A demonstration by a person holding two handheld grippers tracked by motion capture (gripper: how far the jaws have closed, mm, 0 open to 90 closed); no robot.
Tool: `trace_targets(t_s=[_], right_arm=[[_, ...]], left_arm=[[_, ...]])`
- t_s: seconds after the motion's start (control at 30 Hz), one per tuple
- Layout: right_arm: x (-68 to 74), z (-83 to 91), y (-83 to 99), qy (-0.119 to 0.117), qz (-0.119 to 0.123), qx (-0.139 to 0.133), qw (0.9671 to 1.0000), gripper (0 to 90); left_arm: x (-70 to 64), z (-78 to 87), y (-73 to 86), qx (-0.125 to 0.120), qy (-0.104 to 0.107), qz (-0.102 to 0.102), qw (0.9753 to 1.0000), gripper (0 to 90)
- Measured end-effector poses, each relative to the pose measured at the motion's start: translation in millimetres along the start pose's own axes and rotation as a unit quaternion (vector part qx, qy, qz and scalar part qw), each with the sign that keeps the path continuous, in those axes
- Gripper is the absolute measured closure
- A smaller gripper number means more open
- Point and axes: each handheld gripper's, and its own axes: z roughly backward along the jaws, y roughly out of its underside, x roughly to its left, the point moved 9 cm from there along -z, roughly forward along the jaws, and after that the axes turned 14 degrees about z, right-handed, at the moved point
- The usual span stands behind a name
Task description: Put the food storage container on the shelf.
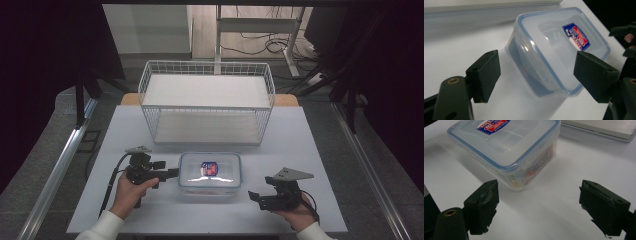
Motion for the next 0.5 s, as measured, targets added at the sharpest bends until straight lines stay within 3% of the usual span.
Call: trace_targets(t_s=[0.2, 0.3, 0.47, 0.5], right_arm=[[-7.0, -1.2, -3.8, 0.011, 0.003, -0.003, 0.9999, 16.3], [-11.9, -2.5, -6.6, 0.010, -0.004, -0.006, 0.9999, 16.2], [-10.9, -11.9, -16.2, -0.034, -0.020, -0.021, 0.9990, 14.1], [-10.2, -20.4, -19.0, -0.048, -0.030, -0.016, 0.9983, 12.9]], left_arm=[[2.7, -16.5, -4.3, 0.026, 0.029, 0.020, 0.9990, 19.8], [3.3, -20.8, -4.4, 0.038, 0.052, 0.037, 0.9972, 19.8], [4.8, -28.5, -1.9, 0.055, 0.062, 0.043, 0.9956, 19.9], [4.7, -29.9, -0.7, 0.062, 0.062, 0.039, 0.9954, 20.6]])
